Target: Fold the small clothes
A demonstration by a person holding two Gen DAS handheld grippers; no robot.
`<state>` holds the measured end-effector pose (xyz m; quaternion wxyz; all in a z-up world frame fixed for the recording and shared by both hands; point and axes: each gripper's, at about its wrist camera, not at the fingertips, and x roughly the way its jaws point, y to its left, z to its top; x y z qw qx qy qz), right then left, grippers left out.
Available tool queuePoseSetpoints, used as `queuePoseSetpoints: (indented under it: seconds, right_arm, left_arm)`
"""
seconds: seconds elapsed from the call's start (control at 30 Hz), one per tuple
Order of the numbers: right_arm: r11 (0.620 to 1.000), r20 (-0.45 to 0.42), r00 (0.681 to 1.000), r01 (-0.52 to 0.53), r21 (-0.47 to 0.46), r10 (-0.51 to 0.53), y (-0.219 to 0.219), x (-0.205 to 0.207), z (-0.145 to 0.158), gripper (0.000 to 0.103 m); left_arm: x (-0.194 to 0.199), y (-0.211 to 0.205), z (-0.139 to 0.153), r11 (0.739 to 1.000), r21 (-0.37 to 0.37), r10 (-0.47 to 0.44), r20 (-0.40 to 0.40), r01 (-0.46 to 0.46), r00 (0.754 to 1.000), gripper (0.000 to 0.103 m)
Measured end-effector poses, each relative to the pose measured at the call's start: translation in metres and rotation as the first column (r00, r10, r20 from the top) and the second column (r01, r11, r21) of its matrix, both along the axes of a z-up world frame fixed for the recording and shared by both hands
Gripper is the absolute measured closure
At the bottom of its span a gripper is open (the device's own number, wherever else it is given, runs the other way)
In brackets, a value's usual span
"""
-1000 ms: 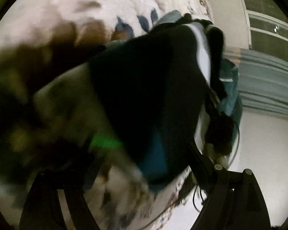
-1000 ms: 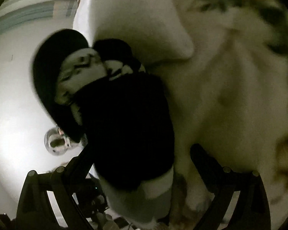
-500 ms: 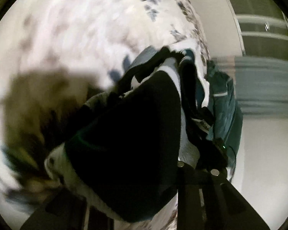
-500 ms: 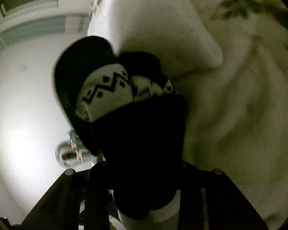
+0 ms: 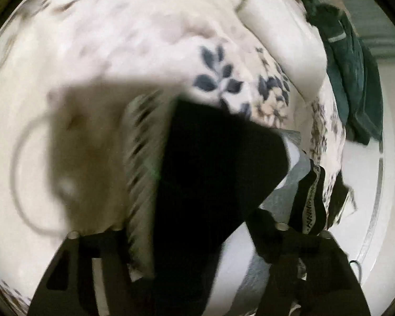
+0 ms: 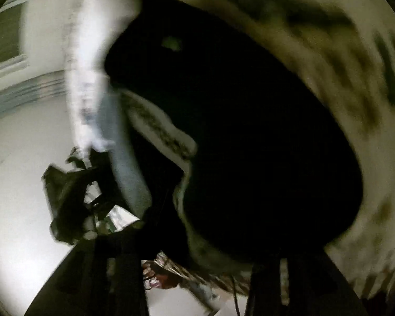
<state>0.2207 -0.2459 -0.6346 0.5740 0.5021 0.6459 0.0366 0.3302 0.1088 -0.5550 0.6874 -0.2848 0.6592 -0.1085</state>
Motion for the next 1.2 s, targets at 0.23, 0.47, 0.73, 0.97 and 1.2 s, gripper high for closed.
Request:
queuePoseSetpoints:
  seconds: [0.23,0.47,0.73,0.97,1.2]
  right_arm:
    - [0.990,-0.051,0.993,-0.110,-0.083,0.106,-0.051,-0.017,0.031,0.039]
    - [0.980,-0.035,0.990,-0.137,-0.147,0.133,-0.097,0.019,0.070,0.037]
    - [0.931,0.118,0.940,-0.287,-0.228,0.319,-0.089,0.128,0.082,0.026]
    - [0.907,0.112,0.907,-0.385,-0.169,0.406,-0.060,0.204,0.042,0.019]
    - [0.933,0.183,0.924,-0.298,-0.203,0.335,-0.066,0.203,0.058,0.020]
  left_arm:
    - [-0.063,0.041,0.030,0.968,0.180,0.157,0.098,-0.173,0.983,0.029]
    - [-0.119,0.055,-0.032,0.876,0.475,0.087,0.019,-0.085,0.996,0.020]
    - [-0.103,0.045,-0.048,0.847,0.526,0.100,-0.004,-0.083,0.995,0.000]
    - [-0.106,0.073,-0.002,0.894,0.411,0.195,0.009,-0.181,0.981,0.000]
    - [-0.010,0.062,0.036,0.960,0.134,0.219,0.180,-0.245,0.959,0.000]
